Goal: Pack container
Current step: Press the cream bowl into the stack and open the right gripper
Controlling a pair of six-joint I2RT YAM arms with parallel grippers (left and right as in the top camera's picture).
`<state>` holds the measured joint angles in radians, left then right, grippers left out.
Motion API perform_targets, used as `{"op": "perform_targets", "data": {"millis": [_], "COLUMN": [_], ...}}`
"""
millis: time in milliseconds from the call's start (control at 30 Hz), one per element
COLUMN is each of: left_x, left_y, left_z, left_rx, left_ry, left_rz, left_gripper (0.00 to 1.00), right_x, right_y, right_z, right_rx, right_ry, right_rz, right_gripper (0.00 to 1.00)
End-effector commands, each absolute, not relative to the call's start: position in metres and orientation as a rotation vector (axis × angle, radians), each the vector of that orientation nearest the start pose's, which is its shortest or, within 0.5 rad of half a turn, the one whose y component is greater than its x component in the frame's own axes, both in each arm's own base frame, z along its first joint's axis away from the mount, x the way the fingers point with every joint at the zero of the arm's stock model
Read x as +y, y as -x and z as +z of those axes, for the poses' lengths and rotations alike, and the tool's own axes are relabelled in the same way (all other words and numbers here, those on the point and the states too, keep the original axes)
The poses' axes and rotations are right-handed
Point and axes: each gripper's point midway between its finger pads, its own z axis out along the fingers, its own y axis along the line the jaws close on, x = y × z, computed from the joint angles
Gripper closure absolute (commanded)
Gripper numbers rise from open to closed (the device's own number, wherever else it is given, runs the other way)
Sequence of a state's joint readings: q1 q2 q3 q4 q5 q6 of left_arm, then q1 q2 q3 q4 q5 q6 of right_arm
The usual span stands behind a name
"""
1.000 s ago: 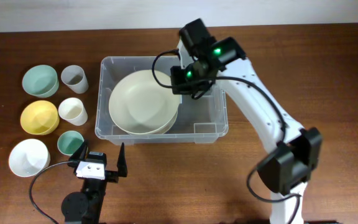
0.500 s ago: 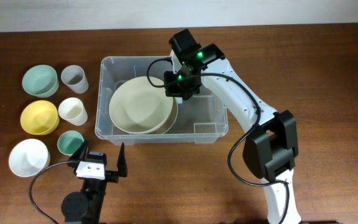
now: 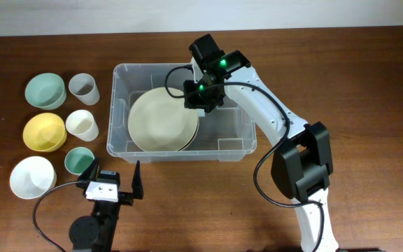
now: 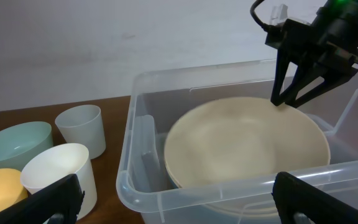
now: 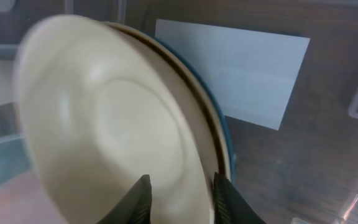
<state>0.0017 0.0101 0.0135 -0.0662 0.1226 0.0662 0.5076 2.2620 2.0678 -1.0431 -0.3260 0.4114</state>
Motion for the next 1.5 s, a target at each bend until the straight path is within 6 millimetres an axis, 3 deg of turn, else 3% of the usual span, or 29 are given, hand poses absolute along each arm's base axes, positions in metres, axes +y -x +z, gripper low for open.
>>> {"op": "perform_targets", "data": {"millis": [0,267,433,567,833,967,1233,1467], "left_x": [-0.019,-0.019,-0.019,-0.019,-0.019,-0.019,-0.019,-0.019], "left_y": [-0.245,-0.245,-0.245,-0.245,-0.245,-0.245,-0.245,-0.245], "left_z": [0.16,0.16,0.16,0.16,0.16,0.16,0.16,0.16], "left_rx": [1.631,1.631,1.631,1.631,1.631,1.631,1.631,1.631], "left_ry": [-0.137,-0.137,-0.137,-0.137,-0.137,-0.137,-0.137,-0.137], "left_rz": [-0.048,-0.048,-0.048,-0.048,-0.048,-0.048,-0.048,-0.048], "left_gripper": [0.0,0.0,0.0,0.0,0.0,0.0,0.0,0.0], "right_x": [0.294,0.272,0.271,0.271,0.277,0.284,0.292,0.286], "right_y": [-0.428,-0.434,-0.435,-0.435,-0.43,-0.423,-0.416,-0.409], "right_z": [0.096,0.095,0.094,0.092,0.089,0.088,0.087,0.066], "right_rx": [2.923,2.953,2.951,2.956,2.964,2.975,2.981,3.019], "right_ry": [0.213,0.138,0.137,0.136,0.157,0.183,0.213,0.205], "right_rz": [0.589,0.596,0.585,0.583,0.582,0.58,0.58,0.55], "right_gripper": [0.72,0.72,0.74,0.87,0.9,0.96,0.96,0.96]}}
